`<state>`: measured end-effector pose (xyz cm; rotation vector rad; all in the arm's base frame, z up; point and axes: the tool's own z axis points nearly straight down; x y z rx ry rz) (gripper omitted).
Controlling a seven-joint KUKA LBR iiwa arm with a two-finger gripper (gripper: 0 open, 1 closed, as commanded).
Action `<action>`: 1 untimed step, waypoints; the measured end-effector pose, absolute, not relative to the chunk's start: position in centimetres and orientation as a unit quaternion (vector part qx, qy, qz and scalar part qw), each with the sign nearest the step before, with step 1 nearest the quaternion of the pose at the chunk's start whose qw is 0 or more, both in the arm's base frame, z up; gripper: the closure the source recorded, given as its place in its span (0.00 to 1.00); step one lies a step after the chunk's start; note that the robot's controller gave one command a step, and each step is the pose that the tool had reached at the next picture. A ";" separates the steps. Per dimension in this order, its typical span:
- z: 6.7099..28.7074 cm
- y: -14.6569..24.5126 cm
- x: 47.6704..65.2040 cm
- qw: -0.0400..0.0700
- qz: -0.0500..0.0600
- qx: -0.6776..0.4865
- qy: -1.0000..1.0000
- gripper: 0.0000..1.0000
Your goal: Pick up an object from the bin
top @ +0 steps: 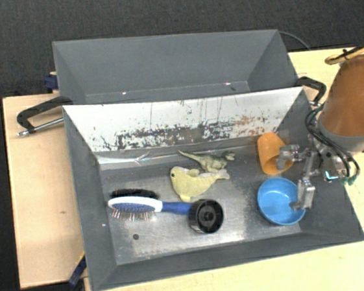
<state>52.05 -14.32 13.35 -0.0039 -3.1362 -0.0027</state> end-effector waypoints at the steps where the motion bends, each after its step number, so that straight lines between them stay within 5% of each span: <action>1: 7.2 -13.1 50.3 -0.005 0.000 0.085 -0.996 0.00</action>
Offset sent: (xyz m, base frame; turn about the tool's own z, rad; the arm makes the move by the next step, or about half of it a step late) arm -0.0205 0.0115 -0.0635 -0.1746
